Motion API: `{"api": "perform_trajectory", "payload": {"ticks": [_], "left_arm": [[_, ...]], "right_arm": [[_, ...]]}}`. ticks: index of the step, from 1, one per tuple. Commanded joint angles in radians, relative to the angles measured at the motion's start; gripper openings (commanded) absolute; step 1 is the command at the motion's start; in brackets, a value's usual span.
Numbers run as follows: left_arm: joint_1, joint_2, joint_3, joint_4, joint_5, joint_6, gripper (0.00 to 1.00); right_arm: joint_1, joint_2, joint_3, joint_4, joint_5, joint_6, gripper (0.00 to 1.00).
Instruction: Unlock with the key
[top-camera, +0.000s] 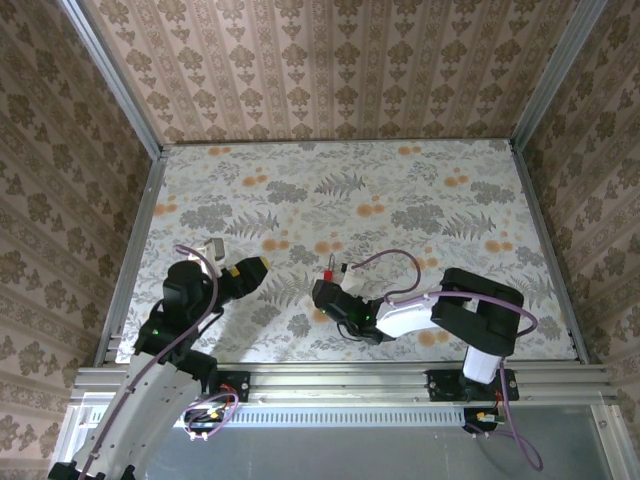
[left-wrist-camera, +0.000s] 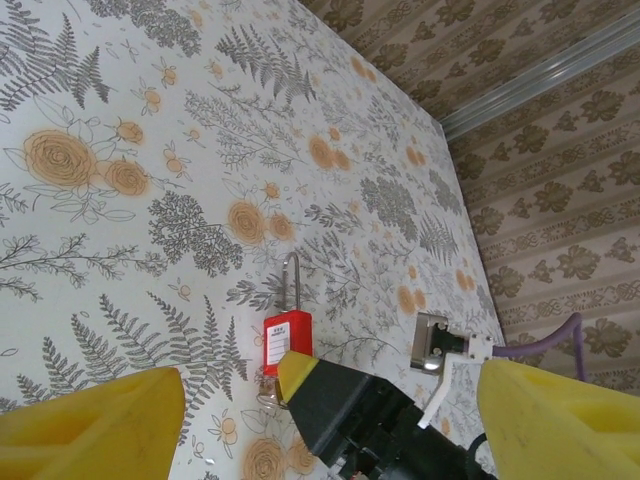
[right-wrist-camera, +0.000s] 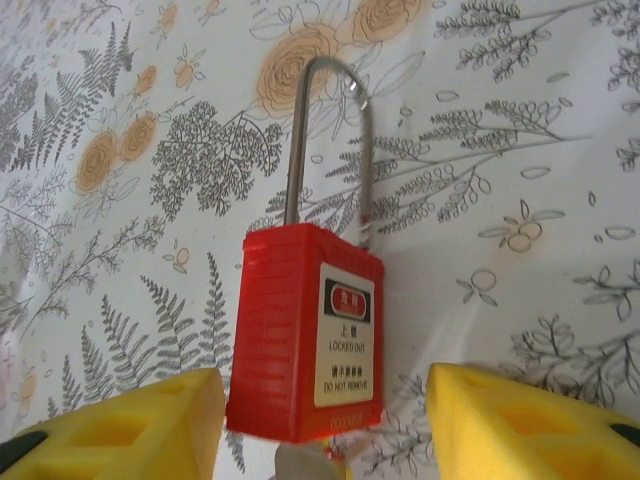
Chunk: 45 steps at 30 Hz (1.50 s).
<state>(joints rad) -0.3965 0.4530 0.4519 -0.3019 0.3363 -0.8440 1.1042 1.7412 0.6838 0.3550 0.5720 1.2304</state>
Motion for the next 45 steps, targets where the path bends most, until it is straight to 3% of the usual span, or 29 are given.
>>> {"api": "perform_trajectory", "payload": {"ticks": [1, 7, 13, 21, 25, 30, 36, 45], "left_arm": [[0.010, -0.012, 0.004, -0.005, -0.004, 0.003, 0.78], [0.012, 0.000, 0.017, -0.011, -0.003, 0.022, 0.79], [-0.019, 0.092, 0.043, -0.002, 0.010, 0.084, 0.78], [-0.308, 0.447, 0.179, 0.041, -0.172, 0.276, 0.76], [-0.357, 0.674, 0.290, 0.045, -0.196, 0.364, 0.67], [-0.376, 0.892, 0.424, 0.030, -0.204, 0.436, 0.54], [-0.408, 1.076, 0.555, -0.019, -0.191, 0.473, 0.51], [-0.433, 1.227, 0.644, -0.077, -0.173, 0.470, 0.48]], "right_arm": [[0.006, -0.036, -0.040, -0.206, -0.063, 0.103, 0.63], [0.005, -0.146, -0.033, -0.341, -0.061, 0.097, 0.68], [-0.014, -0.317, -0.033, -0.439, -0.030, -0.040, 0.77], [-0.188, -0.706, -0.026, -0.716, -0.081, -0.283, 1.00], [-0.293, -0.835, -0.030, -0.803, -0.147, -0.367, 1.00], [-0.335, -0.897, -0.043, -0.844, -0.176, -0.401, 1.00], [-0.359, -0.919, -0.086, -0.823, -0.217, -0.398, 1.00], [-0.395, -0.962, -0.127, -0.812, -0.254, -0.417, 1.00]]}}
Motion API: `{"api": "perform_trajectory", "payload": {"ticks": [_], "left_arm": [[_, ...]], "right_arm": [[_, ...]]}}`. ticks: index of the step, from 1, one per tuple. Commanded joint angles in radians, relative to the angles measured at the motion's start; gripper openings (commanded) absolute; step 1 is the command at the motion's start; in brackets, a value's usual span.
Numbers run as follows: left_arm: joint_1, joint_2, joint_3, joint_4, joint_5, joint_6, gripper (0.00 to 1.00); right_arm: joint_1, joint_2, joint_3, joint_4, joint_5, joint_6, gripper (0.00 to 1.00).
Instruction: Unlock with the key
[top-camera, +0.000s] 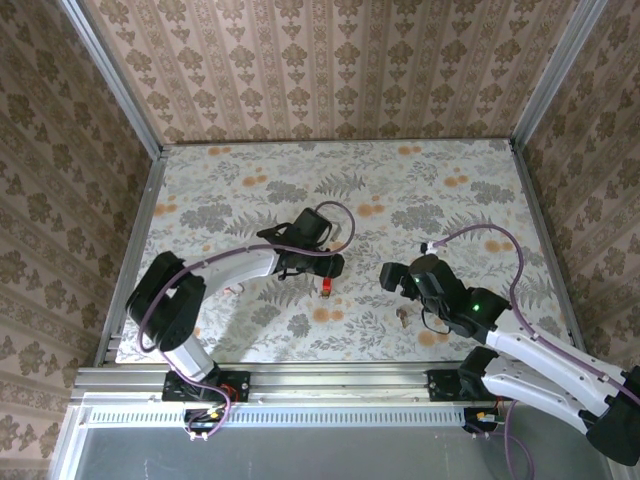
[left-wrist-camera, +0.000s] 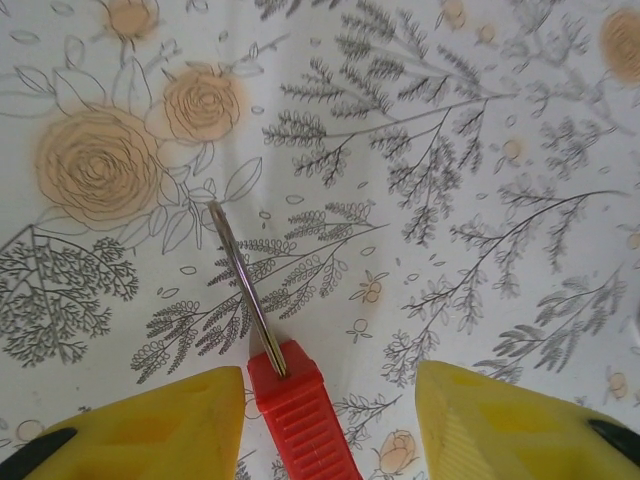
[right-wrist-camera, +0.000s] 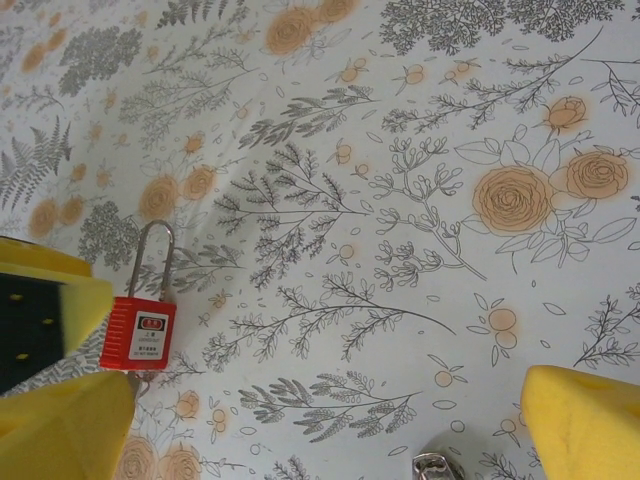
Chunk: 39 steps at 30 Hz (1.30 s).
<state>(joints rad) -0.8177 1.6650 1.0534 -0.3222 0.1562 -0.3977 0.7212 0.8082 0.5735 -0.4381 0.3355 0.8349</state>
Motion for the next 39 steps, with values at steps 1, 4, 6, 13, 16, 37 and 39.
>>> {"api": "perform_trajectory", "payload": {"ticks": [1, 4, 6, 13, 16, 37, 39], "left_arm": [[-0.016, 0.017, 0.047, -0.063, 0.005, 0.023, 0.48], [-0.023, 0.036, 0.061, -0.092, 0.001, 0.024, 0.47], [-0.029, 0.049, 0.066, -0.109, -0.010, 0.025, 0.46], [-0.038, 0.069, 0.058, -0.139, -0.043, 0.026, 0.43], [-0.041, 0.076, 0.063, -0.149, -0.064, 0.028, 0.42], [-0.058, -0.005, 0.074, -0.206, -0.195, 0.010, 0.50], [-0.057, -0.017, 0.080, -0.206, -0.205, 0.009, 0.53]], "right_arm": [[-0.017, -0.036, -0.019, -0.021, -0.020, -0.023, 1.00], [-0.031, -0.055, -0.030, -0.019, -0.031, -0.025, 1.00], [-0.038, -0.063, -0.037, -0.014, -0.042, -0.025, 1.00], [-0.052, -0.071, -0.055, -0.006, -0.063, -0.023, 1.00], [-0.055, -0.075, -0.058, 0.000, -0.069, -0.024, 1.00], [-0.067, -0.097, -0.083, 0.016, -0.084, -0.023, 1.00], [-0.066, -0.103, -0.087, 0.017, -0.085, -0.022, 1.00]]}}
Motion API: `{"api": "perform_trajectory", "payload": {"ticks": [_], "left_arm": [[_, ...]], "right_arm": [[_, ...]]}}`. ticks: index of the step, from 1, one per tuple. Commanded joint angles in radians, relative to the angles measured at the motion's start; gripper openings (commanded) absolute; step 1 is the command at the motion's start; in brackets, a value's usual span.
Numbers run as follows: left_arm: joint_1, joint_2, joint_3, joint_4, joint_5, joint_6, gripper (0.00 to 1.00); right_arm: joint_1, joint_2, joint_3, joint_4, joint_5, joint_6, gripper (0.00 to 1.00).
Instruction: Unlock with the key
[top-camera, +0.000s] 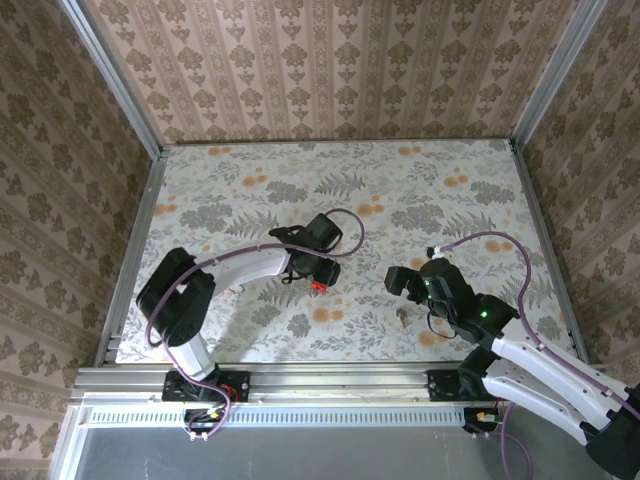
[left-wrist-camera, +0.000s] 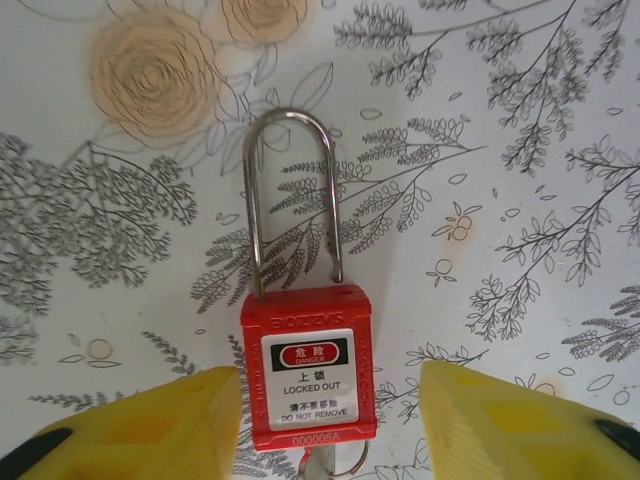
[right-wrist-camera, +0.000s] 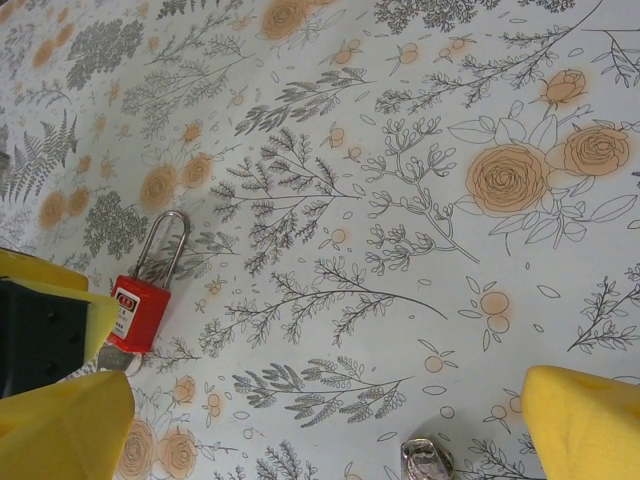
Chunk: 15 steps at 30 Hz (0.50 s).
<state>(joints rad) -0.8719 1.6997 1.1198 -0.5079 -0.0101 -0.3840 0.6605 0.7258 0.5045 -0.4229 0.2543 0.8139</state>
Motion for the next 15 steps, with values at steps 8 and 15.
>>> {"api": "perform_trajectory", "payload": {"ticks": [8, 15], "left_arm": [[-0.026, 0.032, 0.078, -0.109, -0.021, 0.032, 0.61], [-0.034, 0.088, 0.098, -0.159, -0.066, 0.048, 0.63]], "right_arm": [[-0.009, -0.032, -0.030, 0.003, -0.014, -0.004, 1.00], [-0.011, -0.044, -0.043, 0.012, -0.024, 0.000, 1.00]]}}
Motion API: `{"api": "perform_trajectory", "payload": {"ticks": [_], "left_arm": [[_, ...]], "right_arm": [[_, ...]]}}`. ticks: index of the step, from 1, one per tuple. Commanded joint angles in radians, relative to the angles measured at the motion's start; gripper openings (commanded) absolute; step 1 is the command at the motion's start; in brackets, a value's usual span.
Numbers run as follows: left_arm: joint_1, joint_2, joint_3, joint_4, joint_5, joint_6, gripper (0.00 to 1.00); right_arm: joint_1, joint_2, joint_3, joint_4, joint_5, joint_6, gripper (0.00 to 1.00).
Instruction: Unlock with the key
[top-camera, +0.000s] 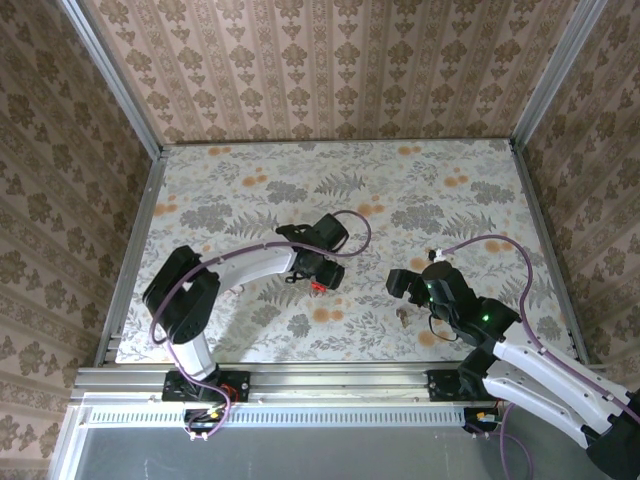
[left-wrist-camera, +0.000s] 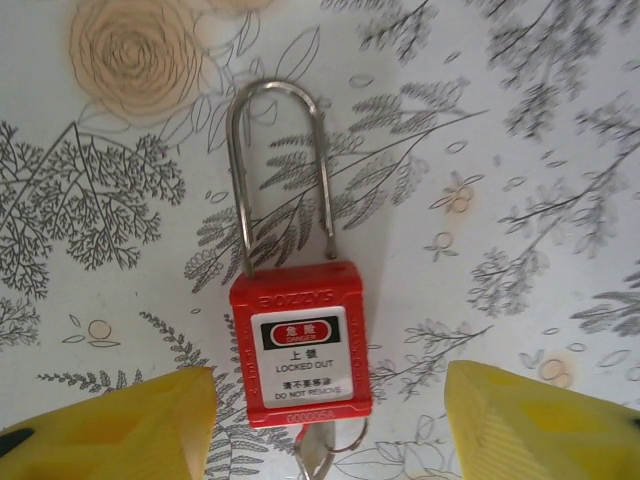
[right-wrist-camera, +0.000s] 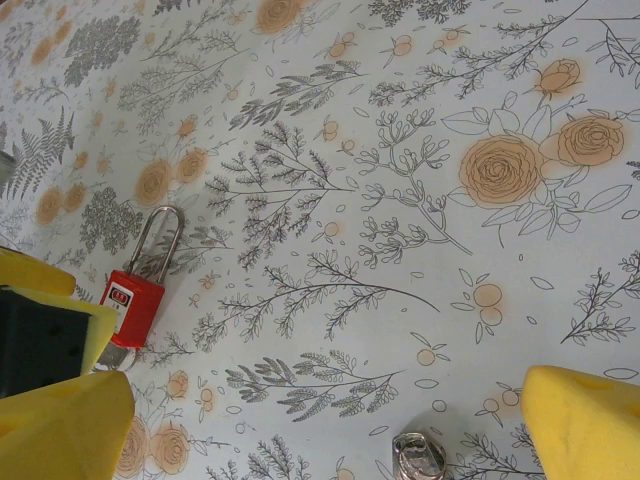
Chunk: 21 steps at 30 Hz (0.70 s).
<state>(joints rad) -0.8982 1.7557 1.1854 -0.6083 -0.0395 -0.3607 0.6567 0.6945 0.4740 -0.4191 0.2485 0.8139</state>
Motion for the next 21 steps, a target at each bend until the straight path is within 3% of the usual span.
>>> {"api": "perform_trajectory", "payload": {"ticks": [1, 9, 16, 21], "left_arm": [[-0.010, 0.038, 0.031, -0.058, -0.041, 0.025, 0.63], [-0.006, 0.111, 0.044, -0.006, -0.034, 0.027, 0.60], [0.017, 0.125, 0.040, 0.005, -0.036, 0.037, 0.41], [0.033, 0.051, -0.003, 0.010, -0.041, 0.031, 0.27]], "right_arm": [[-0.006, -0.013, -0.014, 0.009, -0.018, 0.000, 1.00], [-0.006, -0.017, -0.024, 0.016, -0.025, 0.012, 1.00], [-0.006, -0.037, -0.029, 0.006, -0.021, 0.018, 1.00], [-0.007, -0.046, -0.032, 0.006, -0.015, 0.023, 1.00]]}}
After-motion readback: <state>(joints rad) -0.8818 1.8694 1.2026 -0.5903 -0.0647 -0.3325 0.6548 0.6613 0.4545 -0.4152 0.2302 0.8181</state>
